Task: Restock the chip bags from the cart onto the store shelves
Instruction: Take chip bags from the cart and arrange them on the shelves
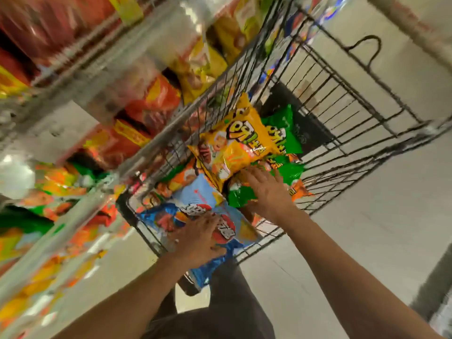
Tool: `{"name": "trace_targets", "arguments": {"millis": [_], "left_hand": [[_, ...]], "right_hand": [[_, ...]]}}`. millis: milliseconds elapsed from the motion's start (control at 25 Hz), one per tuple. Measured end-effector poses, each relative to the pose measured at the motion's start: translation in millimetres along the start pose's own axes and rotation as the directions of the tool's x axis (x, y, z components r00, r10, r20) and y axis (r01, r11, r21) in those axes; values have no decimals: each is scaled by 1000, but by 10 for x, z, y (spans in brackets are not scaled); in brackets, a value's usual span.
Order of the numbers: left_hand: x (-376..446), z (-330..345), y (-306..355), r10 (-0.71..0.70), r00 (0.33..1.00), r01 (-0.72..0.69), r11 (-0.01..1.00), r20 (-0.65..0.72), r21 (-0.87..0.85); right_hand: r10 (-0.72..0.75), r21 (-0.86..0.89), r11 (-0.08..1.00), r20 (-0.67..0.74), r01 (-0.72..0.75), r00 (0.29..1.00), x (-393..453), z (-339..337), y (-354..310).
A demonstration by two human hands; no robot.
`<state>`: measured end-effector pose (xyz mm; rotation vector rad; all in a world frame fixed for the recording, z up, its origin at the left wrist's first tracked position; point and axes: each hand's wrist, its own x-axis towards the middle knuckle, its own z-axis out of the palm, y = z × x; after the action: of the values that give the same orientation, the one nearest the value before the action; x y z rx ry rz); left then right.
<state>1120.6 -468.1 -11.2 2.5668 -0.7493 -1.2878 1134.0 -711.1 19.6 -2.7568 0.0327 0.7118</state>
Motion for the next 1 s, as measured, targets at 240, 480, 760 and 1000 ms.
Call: {"name": "trace_targets", "arguments": {"millis": [240, 480, 760, 1000], "left_hand": [[67, 286, 139, -105, 994, 103, 992, 19, 75], [67, 134, 49, -80, 980, 96, 992, -185, 80], [-565, -153, -194, -150, 891, -122, 830, -429, -544], [-1732, -214, -465, -341, 701, -392, 549, -626, -738]], "right_hand": [[-50, -457, 881, 161, 119, 986, 362, 179, 318], [-77, -453, 884, 109, 118, 991, 436, 11, 279], [-41, -315, 949, -40, 26, 998, -192, -544, -122], [-107, 198, 959, -409, 202, 906, -1276, -1054, -928]]}}
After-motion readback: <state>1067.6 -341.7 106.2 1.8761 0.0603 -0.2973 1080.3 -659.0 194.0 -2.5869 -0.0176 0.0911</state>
